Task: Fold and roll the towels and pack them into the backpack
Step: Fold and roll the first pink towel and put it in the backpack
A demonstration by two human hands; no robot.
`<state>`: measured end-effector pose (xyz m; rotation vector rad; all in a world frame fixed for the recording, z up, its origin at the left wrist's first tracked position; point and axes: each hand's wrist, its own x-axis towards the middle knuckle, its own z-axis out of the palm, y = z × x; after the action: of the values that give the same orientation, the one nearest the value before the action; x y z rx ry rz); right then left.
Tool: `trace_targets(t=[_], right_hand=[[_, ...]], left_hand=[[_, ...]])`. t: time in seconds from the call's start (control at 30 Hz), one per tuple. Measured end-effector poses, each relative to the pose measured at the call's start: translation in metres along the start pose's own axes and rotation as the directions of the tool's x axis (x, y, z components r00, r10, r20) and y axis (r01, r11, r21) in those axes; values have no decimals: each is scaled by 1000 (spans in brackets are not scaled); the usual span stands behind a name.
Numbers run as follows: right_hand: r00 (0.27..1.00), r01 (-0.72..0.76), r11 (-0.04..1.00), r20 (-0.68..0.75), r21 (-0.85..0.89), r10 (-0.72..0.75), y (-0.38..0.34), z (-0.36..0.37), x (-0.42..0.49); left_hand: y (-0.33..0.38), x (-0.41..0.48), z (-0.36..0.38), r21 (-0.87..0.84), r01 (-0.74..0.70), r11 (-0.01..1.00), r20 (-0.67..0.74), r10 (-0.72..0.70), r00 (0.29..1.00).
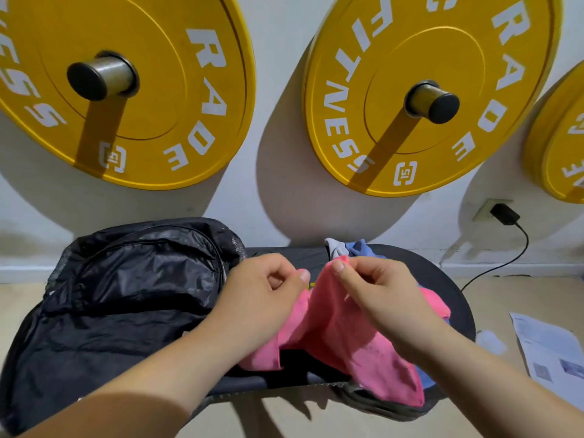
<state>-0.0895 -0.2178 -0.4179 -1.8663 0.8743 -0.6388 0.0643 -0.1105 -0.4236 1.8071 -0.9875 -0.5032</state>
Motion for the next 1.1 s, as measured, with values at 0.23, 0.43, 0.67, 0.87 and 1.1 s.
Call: trace_targets(t=[0.23,0.43,0.67,0.87,1.1], right_hand=[[989,-146,970,55,196,137,1,10,-3],[979,-201,958,77,205,189,3,14,-5],[955,-296,884,125,362,268,3,16,-7],[950,-311,885,150,348,275,1,16,-11],[950,-311,871,155,379,272,-1,17,-12]], left_hand=[[-10,5,2,-133,206,969,48,-202,978],[-6,2,9,-120,157,980,64,-151,986],[-10,0,7,-20,-76,997,77,78,994],[-5,-6,10,-36,-79,996,183,84,979],[-9,-5,13,25,-87,996,132,83,988]])
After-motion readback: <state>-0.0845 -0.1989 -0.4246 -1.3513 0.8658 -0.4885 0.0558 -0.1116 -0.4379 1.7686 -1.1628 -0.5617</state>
